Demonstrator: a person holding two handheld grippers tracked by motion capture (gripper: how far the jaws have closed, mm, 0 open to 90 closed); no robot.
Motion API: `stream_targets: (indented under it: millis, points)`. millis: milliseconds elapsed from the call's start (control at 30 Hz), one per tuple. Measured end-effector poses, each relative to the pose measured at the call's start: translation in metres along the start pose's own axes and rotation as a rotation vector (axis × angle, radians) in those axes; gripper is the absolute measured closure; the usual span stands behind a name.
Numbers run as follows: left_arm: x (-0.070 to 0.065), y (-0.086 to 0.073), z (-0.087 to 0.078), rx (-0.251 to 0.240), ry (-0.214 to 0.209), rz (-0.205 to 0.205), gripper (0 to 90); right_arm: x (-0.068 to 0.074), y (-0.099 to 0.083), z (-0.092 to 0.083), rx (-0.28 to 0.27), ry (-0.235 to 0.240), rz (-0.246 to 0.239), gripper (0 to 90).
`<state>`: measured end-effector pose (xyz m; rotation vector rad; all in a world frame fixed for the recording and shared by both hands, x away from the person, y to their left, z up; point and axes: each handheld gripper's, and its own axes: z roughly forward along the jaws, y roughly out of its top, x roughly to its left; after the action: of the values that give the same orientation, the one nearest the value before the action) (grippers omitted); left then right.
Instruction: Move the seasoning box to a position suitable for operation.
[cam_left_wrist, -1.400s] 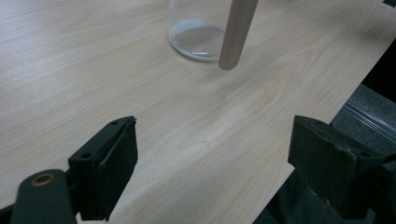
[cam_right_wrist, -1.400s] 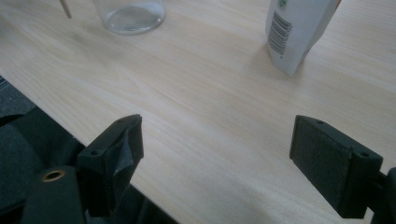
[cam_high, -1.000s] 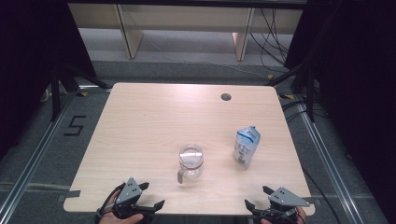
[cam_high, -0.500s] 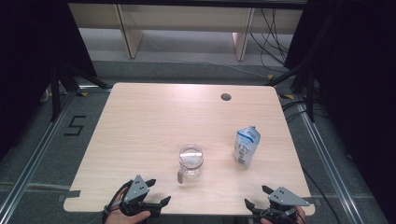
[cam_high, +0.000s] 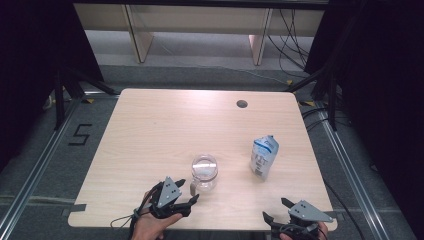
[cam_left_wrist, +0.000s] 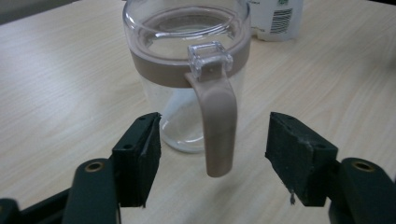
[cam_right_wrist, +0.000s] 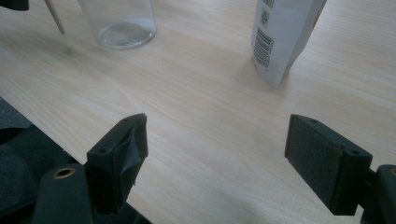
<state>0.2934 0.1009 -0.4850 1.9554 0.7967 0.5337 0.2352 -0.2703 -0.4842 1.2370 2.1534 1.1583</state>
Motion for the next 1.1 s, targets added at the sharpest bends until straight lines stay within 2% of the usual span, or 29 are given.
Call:
stream_targets:
  millis: [33,67,100,133,167,200,233,300,333,367,400,533,600,633,700,733,767,800,833,867,900,933,1000,1033,1067,1100]
  points:
    - [0.0,0.001,0.002,-0.009,-0.003,0.007,39.3,-0.001,0.0,0.0,-0.002,-0.006,-0.008,22.7]
    - [0.001,0.002,0.003,0.005,0.0,0.011,42.2,-0.004,0.0,0.001,-0.016,0.003,-0.04,22.8]
    - [0.001,0.003,0.005,0.009,0.007,0.014,44.0,-0.001,-0.001,-0.001,0.001,-0.008,0.005,22.9]
    - [0.001,0.003,0.007,0.016,0.012,0.018,46.2,-0.002,-0.001,-0.001,-0.01,-0.011,-0.007,22.9]
    - [0.003,0.004,0.009,0.001,0.004,0.052,49.3,-0.004,0.0,-0.001,-0.017,-0.009,-0.027,22.9]
    - [0.004,0.005,0.01,0.001,0.013,0.068,51.2,-0.004,0.0,-0.001,-0.014,-0.007,-0.03,23.0]
    - [0.003,0.005,0.011,-0.004,0.013,0.054,53.8,-0.004,0.0,-0.001,-0.019,-0.008,-0.03,23.2]
    - [0.002,0.006,0.013,-0.013,0.002,0.055,58.0,-0.003,-0.001,-0.001,-0.018,-0.002,-0.041,23.3]
    - [0.003,0.007,0.013,-0.008,-0.006,0.074,60.8,-0.002,-0.001,-0.001,-0.017,-0.002,-0.03,23.3]
    - [0.001,0.007,0.013,-0.013,0.004,0.068,63.4,-0.002,-0.001,-0.002,-0.013,-0.004,-0.023,23.5]
    - [0.001,0.007,0.013,-0.005,0.011,0.082,67.6,-0.002,-0.001,-0.002,-0.017,-0.001,-0.026,23.6]
    - [0.007,0.006,0.013,-0.02,-0.035,0.036,69.7,-0.001,-0.002,-0.004,-0.024,-0.005,-0.025,23.7]
    - [0.01,0.006,0.013,-0.025,-0.058,0.021,70.9,-0.001,-0.001,-0.004,-0.028,-0.007,-0.042,23.8]
    - [0.01,0.005,0.014,-0.035,-0.071,0.004,71.2,0.0,-0.001,-0.004,-0.023,-0.006,-0.031,23.9]
    - [0.011,0.005,0.012,-0.028,-0.079,0.002,71.7,0.001,-0.001,-0.004,-0.018,-0.008,-0.026,24.0]
    - [0.011,0.005,0.012,-0.027,-0.084,0.004,71.9,-0.001,-0.001,-0.003,-0.026,0.001,-0.052,24.0]
    - [0.011,0.005,0.012,-0.027,-0.084,0.004,71.9,-0.001,-0.001,-0.003,-0.026,0.001,-0.052,24.0]
    - [0.011,0.005,0.012,-0.035,-0.103,-0.008,72.1,-0.001,-0.001,-0.004,-0.028,-0.011,-0.048,24.1]
    - [0.013,0.005,0.012,-0.033,-0.119,0.004,72.2,-0.001,-0.001,-0.005,-0.029,-0.009,-0.045,24.1]
    - [0.012,0.005,0.012,-0.034,-0.127,-0.025,72.2,0.0,-0.001,-0.005,-0.03,-0.008,-0.046,24.1]
    - [0.013,0.004,0.012,-0.037,-0.135,-0.026,72.3,0.003,-0.001,-0.006,-0.017,-0.015,-0.012,24.1]
    - [0.013,0.004,0.011,-0.028,-0.137,-0.022,72.3,0.002,-0.001,-0.006,-0.025,-0.015,-0.031,24.2]
    - [0.013,0.004,0.011,-0.022,-0.156,-0.028,72.4,0.002,-0.001,-0.006,-0.027,-0.017,-0.039,24.3]
    - [0.012,0.003,0.011,-0.027,-0.172,-0.042,72.4,0.0,0.0,-0.005,-0.033,-0.015,-0.065,24.3]
    - [0.011,0.003,0.01,-0.021,-0.177,-0.054,72.5,0.001,0.0,-0.005,-0.029,-0.008,-0.061,24.3]
    - [0.011,0.003,0.011,-0.026,-0.182,-0.043,72.5,0.001,0.0,-0.004,-0.033,-0.007,-0.061,24.3]
